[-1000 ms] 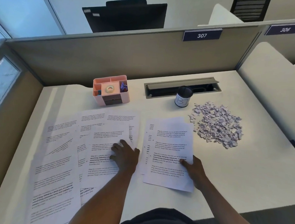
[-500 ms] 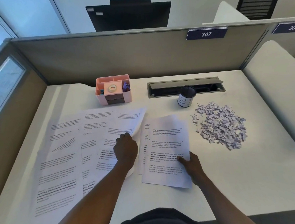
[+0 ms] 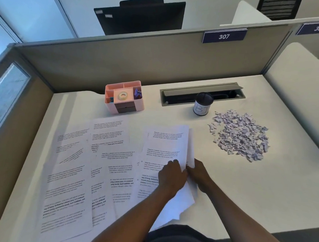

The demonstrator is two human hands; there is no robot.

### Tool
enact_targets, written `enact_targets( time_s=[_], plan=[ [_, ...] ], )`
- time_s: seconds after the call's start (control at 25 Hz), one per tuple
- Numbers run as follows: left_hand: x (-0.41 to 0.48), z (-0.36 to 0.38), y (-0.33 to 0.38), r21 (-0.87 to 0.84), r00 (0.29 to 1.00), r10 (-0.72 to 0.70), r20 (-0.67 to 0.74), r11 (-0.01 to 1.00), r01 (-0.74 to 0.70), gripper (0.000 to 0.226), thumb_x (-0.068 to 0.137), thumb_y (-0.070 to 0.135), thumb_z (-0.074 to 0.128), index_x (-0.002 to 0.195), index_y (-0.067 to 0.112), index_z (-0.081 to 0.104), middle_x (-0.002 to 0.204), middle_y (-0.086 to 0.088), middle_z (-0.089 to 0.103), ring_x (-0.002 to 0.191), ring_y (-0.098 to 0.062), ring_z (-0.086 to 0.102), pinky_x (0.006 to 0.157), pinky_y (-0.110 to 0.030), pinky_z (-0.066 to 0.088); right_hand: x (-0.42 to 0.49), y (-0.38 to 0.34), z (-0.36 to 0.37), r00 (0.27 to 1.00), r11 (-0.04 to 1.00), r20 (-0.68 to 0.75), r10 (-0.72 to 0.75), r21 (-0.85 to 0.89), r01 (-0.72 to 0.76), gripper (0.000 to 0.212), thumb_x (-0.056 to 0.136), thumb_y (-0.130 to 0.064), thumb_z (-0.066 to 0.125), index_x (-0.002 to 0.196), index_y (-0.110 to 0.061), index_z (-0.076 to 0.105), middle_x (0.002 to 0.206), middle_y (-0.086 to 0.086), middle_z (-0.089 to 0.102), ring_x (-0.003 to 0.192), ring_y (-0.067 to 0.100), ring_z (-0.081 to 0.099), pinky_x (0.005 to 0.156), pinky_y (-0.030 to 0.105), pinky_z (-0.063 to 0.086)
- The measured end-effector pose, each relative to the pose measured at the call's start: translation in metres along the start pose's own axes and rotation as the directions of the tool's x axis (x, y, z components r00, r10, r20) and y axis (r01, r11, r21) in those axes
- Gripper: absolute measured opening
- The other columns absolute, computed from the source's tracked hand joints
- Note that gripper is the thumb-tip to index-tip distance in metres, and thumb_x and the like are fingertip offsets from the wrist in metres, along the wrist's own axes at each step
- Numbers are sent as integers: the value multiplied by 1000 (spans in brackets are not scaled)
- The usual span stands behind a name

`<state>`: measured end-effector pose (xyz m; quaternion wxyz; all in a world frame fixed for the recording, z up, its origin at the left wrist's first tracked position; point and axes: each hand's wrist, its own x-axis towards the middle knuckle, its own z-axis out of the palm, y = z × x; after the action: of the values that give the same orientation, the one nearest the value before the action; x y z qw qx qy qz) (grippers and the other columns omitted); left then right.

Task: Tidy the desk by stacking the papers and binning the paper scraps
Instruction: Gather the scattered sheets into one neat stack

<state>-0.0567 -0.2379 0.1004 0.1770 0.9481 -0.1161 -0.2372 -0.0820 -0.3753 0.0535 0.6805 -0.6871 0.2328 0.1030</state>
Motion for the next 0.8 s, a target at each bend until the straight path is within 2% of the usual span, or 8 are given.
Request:
enact_targets(
  time_s=[0.12, 0.24, 0.36, 0.48, 0.56, 0.6, 0.68, 0.8],
  plan=[
    [-1, 11, -20, -46, 996, 88, 7, 995, -88, 42, 109, 42, 45, 134, 10, 57, 137, -12, 58, 129, -31, 55, 106, -45, 48, 2, -2, 1, 996, 995, -19, 90, 34, -89, 33, 100, -45, 57, 124, -23, 65, 113, -4, 74, 99, 19, 72, 83, 31, 57],
    [-5, 25, -58, 1, 989, 101, -109, 995, -101, 40, 108, 30, 46, 140, 10, 58, 154, -11, 49, 143, -31, 45, 117, -43, 41, 7, 1, 0, 986, 987, -58, 158, 31, -157, 41, 101, -56, 46, 128, -29, 60, 119, -10, 66, 106, 14, 64, 93, 33, 48],
    [-23, 39, -80, -9, 980, -9, -199, 1000, 7, 44, 103, 31, 61, 144, 15, 60, 162, -16, 44, 153, -38, 37, 125, -54, 30, 1, 2, 3, 990, 990, -53, 132, 51, -129, 35, 100, -45, 57, 130, -27, 59, 121, -9, 67, 104, 10, 65, 82, 27, 51],
    [-32, 55, -77, -14, 985, -23, -172, 1000, 21, 55, 90, 37, 79, 141, 21, 65, 154, -18, 54, 141, -42, 54, 112, -62, 43, -4, 10, 6, 999, 999, -14, 40, 21, -40, 50, 89, -30, 77, 134, -24, 57, 125, -6, 70, 108, 13, 69, 82, 25, 58],
    [-35, 51, -74, -11, 981, 76, -180, 997, -79, 57, 104, 38, 61, 157, 25, 47, 168, -12, 37, 153, -36, 39, 123, -57, 32, -3, 17, 7, 1000, 999, 4, 10, -53, -10, 56, 82, -24, 82, 133, -25, 57, 125, -5, 70, 108, 15, 70, 86, 31, 61],
    [-35, 47, -75, -63, 980, 66, -187, 995, -79, 57, 108, 36, 51, 162, 24, 36, 172, -8, 27, 158, -32, 29, 127, -52, 26, -2, 19, 7, 1000, 997, -4, 17, -79, -18, 56, 80, -22, 82, 130, -26, 58, 125, -3, 71, 107, 17, 70, 89, 39, 61],
    [-31, 37, -84, -141, 962, -59, -266, 990, 22, 58, 109, 29, 47, 163, 16, 31, 173, -8, 25, 159, -30, 25, 128, -47, 24, 0, 20, 4, 1000, 995, -1, 27, -94, -27, 52, 78, -20, 79, 127, -25, 61, 123, -2, 72, 106, 22, 72, 92, 50, 59],
    [-22, 18, -111, -129, 920, -210, -330, 976, 177, 60, 106, 26, 49, 161, 6, 33, 166, -13, 37, 155, -32, 31, 128, -50, 21, -2, 15, -1, 999, 997, 27, 37, -73, -35, 51, 83, -10, 79, 130, -20, 60, 122, 1, 73, 106, 24, 72, 93, 52, 58]
  ],
)
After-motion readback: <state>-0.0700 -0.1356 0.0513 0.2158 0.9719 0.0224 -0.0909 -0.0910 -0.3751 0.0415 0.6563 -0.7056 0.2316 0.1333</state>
